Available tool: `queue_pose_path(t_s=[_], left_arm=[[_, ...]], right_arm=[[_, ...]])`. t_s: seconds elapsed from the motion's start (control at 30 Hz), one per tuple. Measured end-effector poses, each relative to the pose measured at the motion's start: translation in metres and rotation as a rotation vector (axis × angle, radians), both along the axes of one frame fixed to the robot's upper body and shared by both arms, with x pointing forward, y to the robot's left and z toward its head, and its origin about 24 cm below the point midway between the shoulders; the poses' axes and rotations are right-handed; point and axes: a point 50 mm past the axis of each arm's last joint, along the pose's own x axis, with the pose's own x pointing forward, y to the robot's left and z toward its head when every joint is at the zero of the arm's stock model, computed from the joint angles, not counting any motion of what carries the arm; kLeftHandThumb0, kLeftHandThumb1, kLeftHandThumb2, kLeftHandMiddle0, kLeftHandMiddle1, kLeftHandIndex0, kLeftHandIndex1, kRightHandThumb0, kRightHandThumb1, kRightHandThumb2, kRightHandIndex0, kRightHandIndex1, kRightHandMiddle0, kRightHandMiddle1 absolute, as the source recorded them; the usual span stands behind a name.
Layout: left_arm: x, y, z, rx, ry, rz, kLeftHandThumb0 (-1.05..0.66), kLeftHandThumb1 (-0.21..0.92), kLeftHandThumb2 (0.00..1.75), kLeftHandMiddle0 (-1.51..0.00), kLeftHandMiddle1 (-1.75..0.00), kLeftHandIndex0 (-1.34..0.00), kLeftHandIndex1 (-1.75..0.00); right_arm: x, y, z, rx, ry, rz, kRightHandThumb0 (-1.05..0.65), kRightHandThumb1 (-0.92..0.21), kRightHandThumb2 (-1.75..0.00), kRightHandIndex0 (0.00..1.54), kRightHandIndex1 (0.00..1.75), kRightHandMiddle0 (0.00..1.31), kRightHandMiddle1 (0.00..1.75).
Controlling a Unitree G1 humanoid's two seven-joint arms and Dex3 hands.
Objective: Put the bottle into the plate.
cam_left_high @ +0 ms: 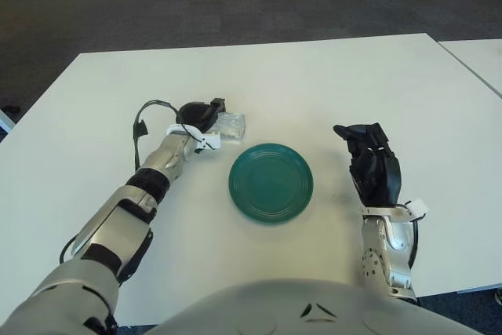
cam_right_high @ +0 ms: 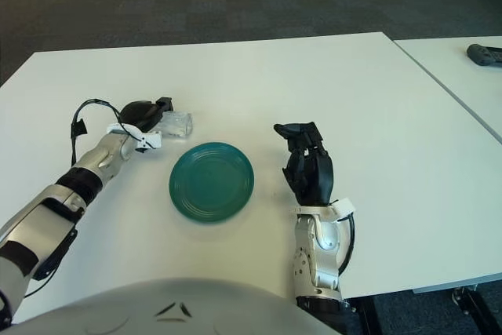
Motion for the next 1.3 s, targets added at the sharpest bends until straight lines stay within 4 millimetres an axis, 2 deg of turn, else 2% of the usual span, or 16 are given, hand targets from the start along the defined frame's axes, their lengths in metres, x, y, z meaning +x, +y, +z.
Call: queue_pose_path(t_s=[0.27,0.5,0.63,0.8,1.03,1.3], left_arm=[[-0.028,-0.001,0.007,-0.058,-0.031,-0.030,0.00,-0.02,1.69,-0.84,-1.69,-0.68,-1.75],[-0.057,-0.004,0.017,-0.138,-0.091,-0.051,0.00,0.02,1.66,-0.80,-1.74,-0.64,-1.75],[-0.072,-0.010,0.028,-0.172,-0.141,-0.074,0.00,-0.01,1.69,-0.82,-1.74,-0.65,-1.75],[-0.089,-0.017,0.047,-0.189,-0.262,-0.115,0.00,0.02,1.66,-0.80,-1.75,-0.63,-1.75],[-0.099,-0.016,0.071,-0.227,-0.392,-0.142,0.00,0.03,1.64,-0.82,-1.71,-0.62,-1.75],[-0.107,-0.014,0.071,-0.233,-0.414,-0.140,0.00,-0.04,1.69,-0.89,-1.67,-0.66,-1.75]], right_arm=[[0.000,-0.001,0.000,0.003,0.004,-0.009,-0.61,-0.92,-0.74,0.74,1.26,0.50,1.28],[0.001,0.000,-0.002,0.009,0.027,-0.016,-0.62,-0.92,-0.68,0.69,1.28,0.49,1.28],[0.002,-0.001,-0.005,0.011,0.062,-0.021,-0.63,-0.90,-0.64,0.65,1.25,0.48,1.28],[0.008,0.000,-0.013,-0.003,0.129,-0.034,-0.64,-0.89,-0.62,0.62,1.18,0.46,1.24],[0.014,0.002,-0.022,-0.030,0.163,-0.041,-0.65,-0.90,-0.58,0.61,1.13,0.44,1.21],[0.014,0.002,-0.032,-0.064,0.196,-0.044,-0.64,-0.90,-0.61,0.60,1.11,0.45,1.21]])
